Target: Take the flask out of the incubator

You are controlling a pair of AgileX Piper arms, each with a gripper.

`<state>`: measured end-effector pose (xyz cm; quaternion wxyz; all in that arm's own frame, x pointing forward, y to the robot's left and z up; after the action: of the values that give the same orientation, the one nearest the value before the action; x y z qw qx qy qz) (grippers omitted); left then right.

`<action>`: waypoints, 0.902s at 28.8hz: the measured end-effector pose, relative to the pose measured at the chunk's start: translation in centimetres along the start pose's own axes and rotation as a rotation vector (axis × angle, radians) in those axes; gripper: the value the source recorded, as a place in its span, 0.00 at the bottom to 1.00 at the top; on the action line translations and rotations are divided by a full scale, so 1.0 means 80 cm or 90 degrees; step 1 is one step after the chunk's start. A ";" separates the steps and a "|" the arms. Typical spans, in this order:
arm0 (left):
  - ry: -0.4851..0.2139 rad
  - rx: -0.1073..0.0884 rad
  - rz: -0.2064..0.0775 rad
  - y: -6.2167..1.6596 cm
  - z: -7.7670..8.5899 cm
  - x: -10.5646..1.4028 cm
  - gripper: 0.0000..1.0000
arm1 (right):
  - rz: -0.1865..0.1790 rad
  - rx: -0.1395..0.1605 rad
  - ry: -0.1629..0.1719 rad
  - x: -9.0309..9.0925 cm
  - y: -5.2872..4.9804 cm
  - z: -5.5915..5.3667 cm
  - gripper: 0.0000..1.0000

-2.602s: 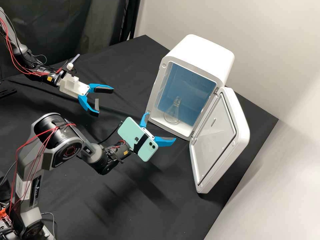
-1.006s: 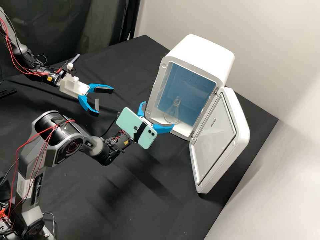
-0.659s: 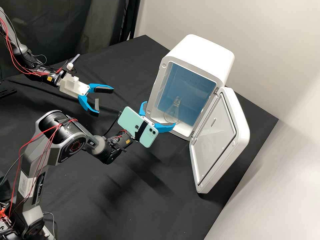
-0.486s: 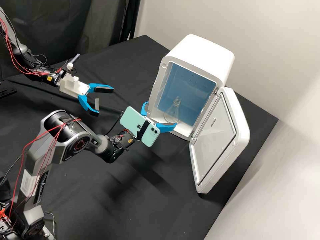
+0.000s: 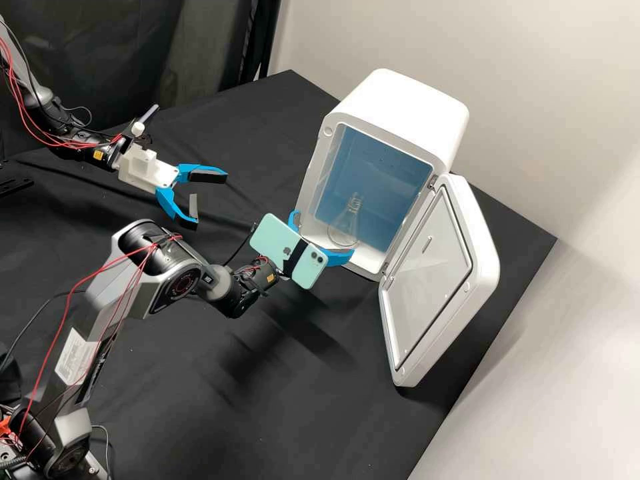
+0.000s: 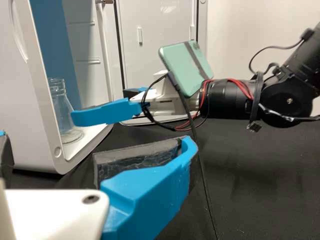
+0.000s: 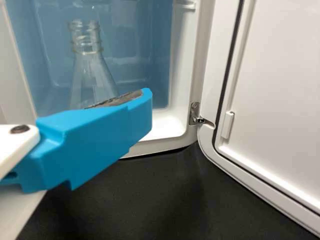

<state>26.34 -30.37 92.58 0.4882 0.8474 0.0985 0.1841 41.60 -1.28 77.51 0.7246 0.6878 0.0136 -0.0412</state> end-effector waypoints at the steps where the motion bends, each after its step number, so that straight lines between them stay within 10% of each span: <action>1: 0.000 0.000 0.000 0.0000 0.000 0.000 1.00 | -0.001 -0.003 -0.001 0.001 -0.001 0.001 1.00; 26: 0.000 0.000 -0.001 -0.0006 0.000 0.000 1.00 | 0.011 -0.016 -0.015 0.028 0.004 0.018 1.00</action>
<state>26.31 -30.35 92.53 0.4886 0.8471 0.0993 0.1839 43.84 -2.76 77.73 0.7335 0.6784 -0.0006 -0.0429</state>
